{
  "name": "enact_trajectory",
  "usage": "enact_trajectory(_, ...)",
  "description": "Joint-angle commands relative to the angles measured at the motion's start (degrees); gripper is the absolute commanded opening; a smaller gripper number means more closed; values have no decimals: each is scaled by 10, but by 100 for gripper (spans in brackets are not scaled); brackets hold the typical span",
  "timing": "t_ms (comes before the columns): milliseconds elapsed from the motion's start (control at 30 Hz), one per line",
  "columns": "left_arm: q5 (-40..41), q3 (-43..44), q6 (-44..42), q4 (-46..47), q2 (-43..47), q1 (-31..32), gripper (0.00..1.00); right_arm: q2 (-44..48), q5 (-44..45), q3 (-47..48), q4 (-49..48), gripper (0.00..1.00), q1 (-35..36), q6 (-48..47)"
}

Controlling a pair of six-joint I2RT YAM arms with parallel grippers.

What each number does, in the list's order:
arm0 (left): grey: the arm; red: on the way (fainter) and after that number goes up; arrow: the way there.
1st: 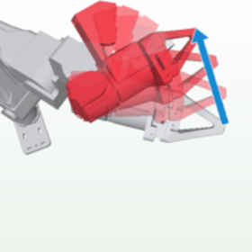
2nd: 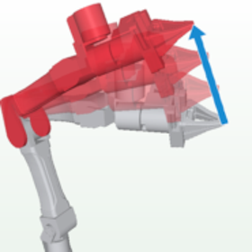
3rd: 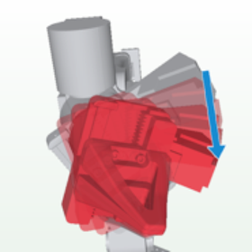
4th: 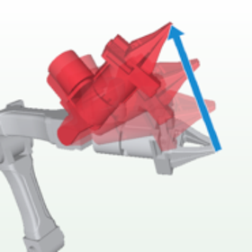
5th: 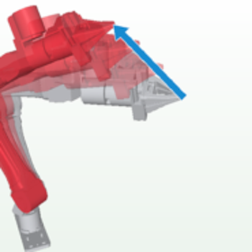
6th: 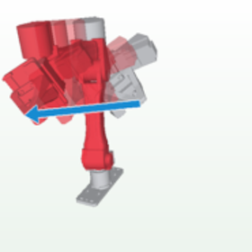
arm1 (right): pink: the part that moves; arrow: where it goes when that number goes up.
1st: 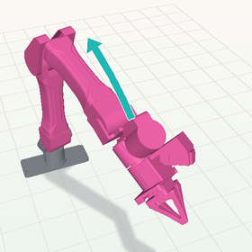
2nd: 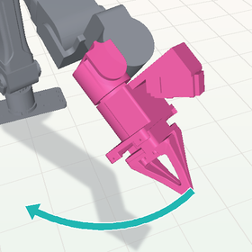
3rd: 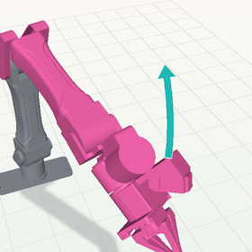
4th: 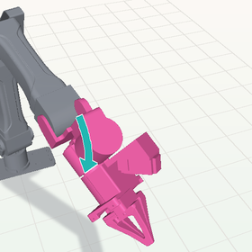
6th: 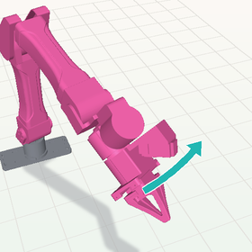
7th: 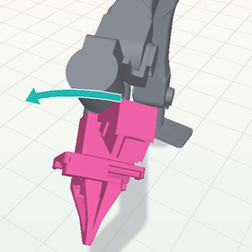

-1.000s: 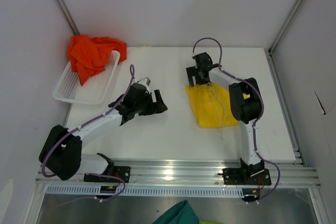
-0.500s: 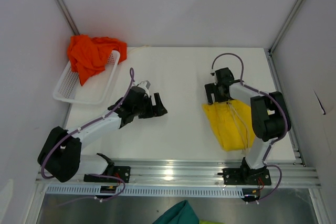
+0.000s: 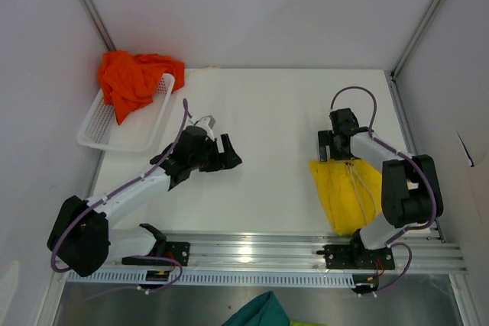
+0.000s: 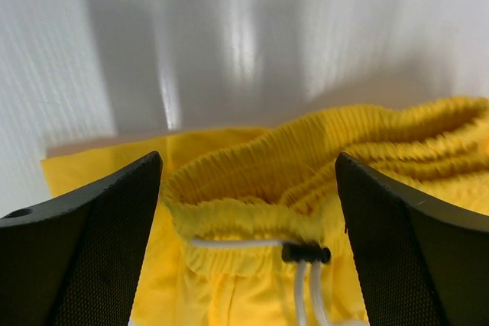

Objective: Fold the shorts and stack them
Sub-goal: Neatly place the folded shorts to the corner, then grab the shorts from the pile

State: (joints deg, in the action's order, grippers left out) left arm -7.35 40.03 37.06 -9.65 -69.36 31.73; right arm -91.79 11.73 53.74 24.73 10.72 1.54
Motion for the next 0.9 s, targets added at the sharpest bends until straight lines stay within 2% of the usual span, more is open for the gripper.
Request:
enact_trajectory(0, 32, -1, -1, -30, 40, -4, 90, 41, 76, 36, 50, 96, 7, 36)
enact_trajectory(67, 52, 11, 0, -46, 55, -5, 90, 79, 77, 51, 36, 99, 12, 49)
enact_trajectory(200, 111, 57, -3, -116, 80, -17, 91, 130, 114, 88, -12, 99, 25, 86)
enact_trajectory(267, 161, 105, -5, -147, 81, -25, 98, 136, 130, 108, -16, 99, 36, 113)
enact_trajectory(333, 190, 136, -1, -185, 77, -53, 99, 150, 121, 110, -30, 100, 56, 126)
enact_trajectory(367, 179, 151, 0, -188, 76, -67, 99, 158, 111, 103, -45, 100, 61, 139)
enact_trajectory(400, 163, 158, 4, -189, 74, -111, 99, 177, 69, 95, -52, 99, 68, 171)
enact_trajectory(467, 132, 187, 14, -188, 68, -159, 99, 198, 11, 50, -84, 99, 69, 195)
enact_trajectory(500, 107, 195, 32, -186, 64, -208, 99, 208, -17, 28, -104, 99, 70, 205)
enact_trajectory(533, 101, 209, 42, -187, 62, -232, 99, 229, -45, -22, -122, 99, 77, 212)
enact_trajectory(567, 98, 221, 70, -187, 54, -252, 99, 242, -53, -51, -176, 99, 83, 217)
enact_trajectory(633, 84, 235, 109, -182, 42, -314, 99, 273, -61, -137, -232, 99, 109, 229)
enact_trajectory(667, 78, 239, 145, -175, 36, -342, 99, 281, -57, -162, -300, 99, 119, 232)
enact_trajectory(733, 41, 253, 174, -145, 13, -401, 99, 292, -42, -200, -348, 100, 148, 236)
enact_trajectory(833, 27, 284, 223, -126, -39, -456, 99, 282, -26, -196, -362, 100, 180, 205)
enact_trajectory(867, 21, 291, 250, -122, -52, -467, 99, 270, 20, -189, -344, 99, 205, 181)
